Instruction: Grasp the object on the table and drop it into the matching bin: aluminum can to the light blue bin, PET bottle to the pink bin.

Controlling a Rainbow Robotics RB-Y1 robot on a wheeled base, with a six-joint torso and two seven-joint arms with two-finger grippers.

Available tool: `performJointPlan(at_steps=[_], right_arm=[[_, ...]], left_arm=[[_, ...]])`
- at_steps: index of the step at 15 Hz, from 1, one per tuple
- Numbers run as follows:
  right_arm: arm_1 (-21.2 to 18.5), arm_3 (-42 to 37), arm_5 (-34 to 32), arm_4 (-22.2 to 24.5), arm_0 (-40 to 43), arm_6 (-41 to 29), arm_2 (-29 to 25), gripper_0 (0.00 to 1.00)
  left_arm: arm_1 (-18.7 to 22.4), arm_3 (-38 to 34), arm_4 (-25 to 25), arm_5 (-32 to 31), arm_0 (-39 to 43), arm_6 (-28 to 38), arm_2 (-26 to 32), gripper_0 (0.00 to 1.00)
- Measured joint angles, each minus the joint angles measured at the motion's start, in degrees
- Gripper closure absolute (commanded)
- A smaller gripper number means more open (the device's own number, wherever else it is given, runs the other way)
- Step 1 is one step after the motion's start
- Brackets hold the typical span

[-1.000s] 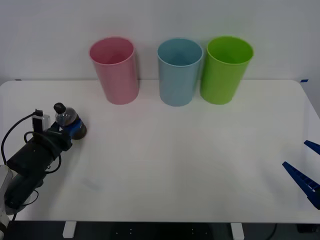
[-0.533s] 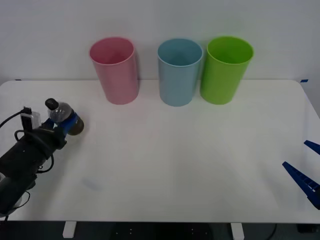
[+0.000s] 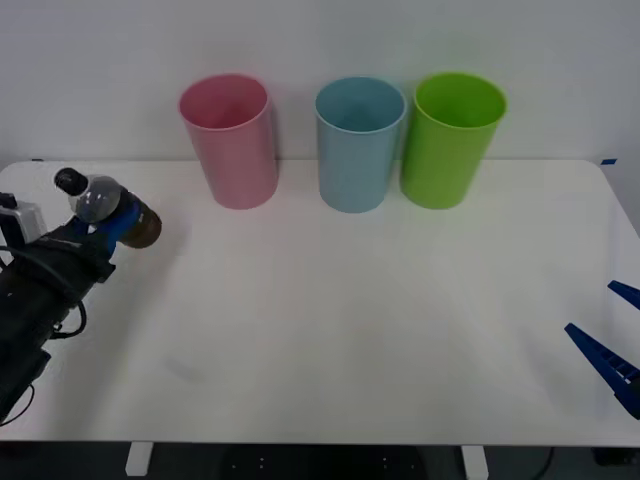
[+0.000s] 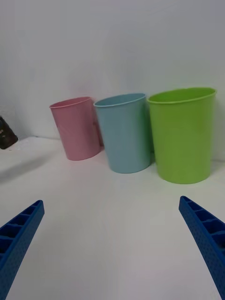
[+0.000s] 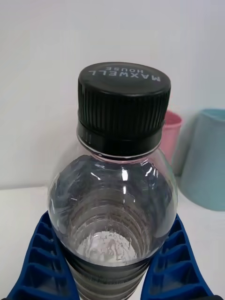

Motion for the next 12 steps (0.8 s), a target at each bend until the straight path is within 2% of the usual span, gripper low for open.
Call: performJointPlan(at_steps=[7,12], right_arm=[[0.0,0.0,0.0,0.0,0.0,0.0,0.0,0.0],[0.0,0.0,0.0,0.0,0.0,0.0,0.0,0.0]], left_arm=[[2.9,-8.54,-5.49,1.43,-2.32,17.78,0.01,1.0],[3.43,-8.21,-14.24,1.37,-10.11,29.52,-1.11,1.0]])
